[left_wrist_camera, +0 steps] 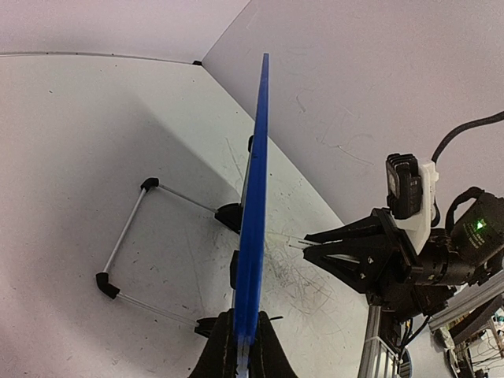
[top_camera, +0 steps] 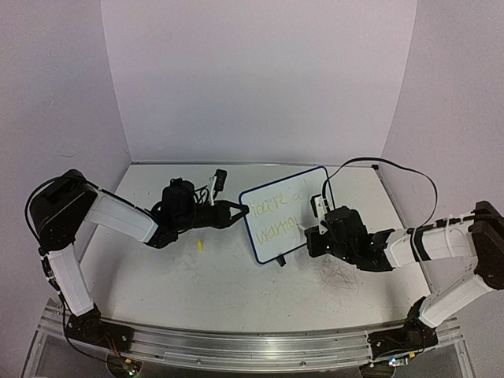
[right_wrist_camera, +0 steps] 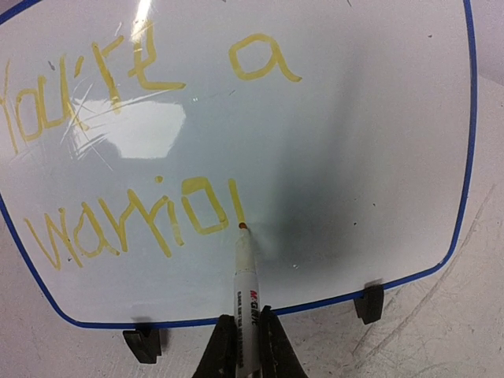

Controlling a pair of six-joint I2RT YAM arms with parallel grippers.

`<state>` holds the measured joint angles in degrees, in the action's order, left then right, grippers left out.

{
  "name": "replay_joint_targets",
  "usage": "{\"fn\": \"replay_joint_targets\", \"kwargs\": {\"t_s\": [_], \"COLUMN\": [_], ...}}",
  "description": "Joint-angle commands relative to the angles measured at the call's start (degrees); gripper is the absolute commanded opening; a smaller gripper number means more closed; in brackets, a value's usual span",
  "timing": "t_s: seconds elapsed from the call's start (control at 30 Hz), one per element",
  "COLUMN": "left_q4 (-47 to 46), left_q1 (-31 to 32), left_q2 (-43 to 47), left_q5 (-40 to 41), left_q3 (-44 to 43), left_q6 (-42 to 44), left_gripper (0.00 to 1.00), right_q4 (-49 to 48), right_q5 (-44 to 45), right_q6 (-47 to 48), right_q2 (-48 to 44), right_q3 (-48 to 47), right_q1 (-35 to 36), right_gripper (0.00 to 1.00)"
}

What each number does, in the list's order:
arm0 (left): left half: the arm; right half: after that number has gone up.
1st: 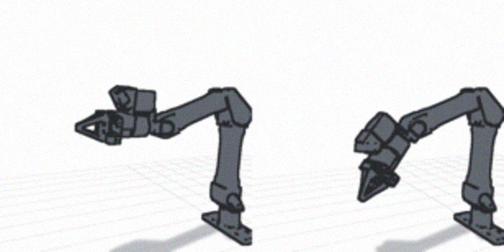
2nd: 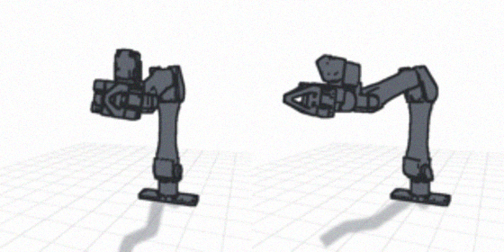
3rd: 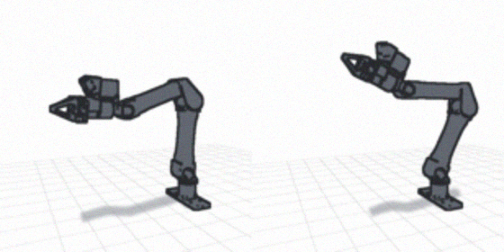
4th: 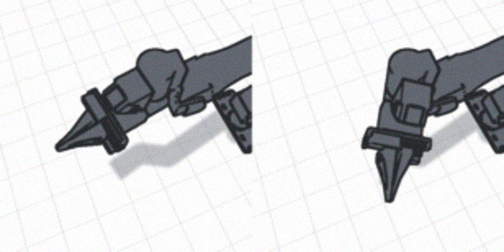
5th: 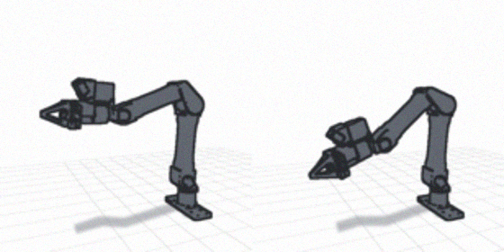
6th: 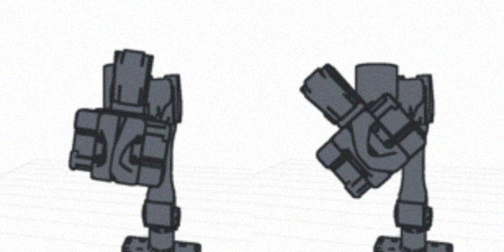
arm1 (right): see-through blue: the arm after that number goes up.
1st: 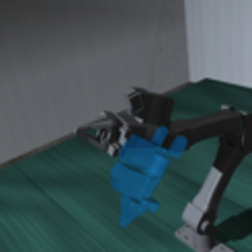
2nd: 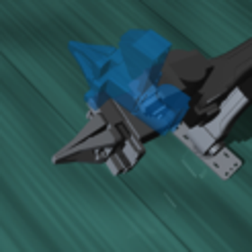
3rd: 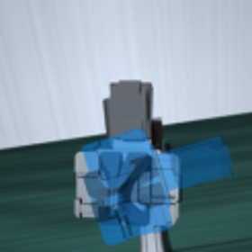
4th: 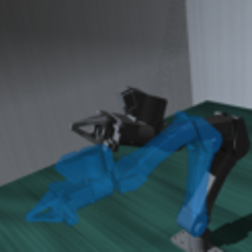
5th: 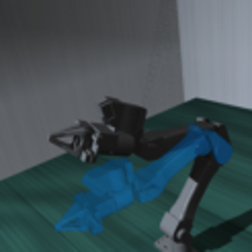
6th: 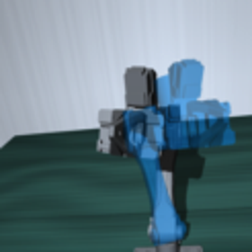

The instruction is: Write a sentence on the whiteboard

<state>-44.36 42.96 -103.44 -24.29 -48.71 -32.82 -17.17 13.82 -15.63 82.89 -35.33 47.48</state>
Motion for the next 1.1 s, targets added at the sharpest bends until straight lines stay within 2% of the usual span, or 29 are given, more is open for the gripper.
{"fn": "replay_joint_targets", "kwargs": {"t_s": [0.0, 1.07], "left_q4": [1.49, 1.49], "left_q1": [-0.07, -0.08], "left_q2": [2.01, 1.75], "left_q5": [-1.17, -1.37], "left_q3": [-0.79, -0.80], "left_q6": [0.13, -0.19], "left_gripper": [0.00, 0.00], "right_q4": [1.02, -1.11], "right_q5": [-1.87, 2.62], "right_q6": [-1.16, 1.85], "right_q2": [-0.10, 1.77], "right_q3": [0.49, -4.82], "right_q1": [-0.24, -0.20], "right_gripper": [0.00, 0.00]}}
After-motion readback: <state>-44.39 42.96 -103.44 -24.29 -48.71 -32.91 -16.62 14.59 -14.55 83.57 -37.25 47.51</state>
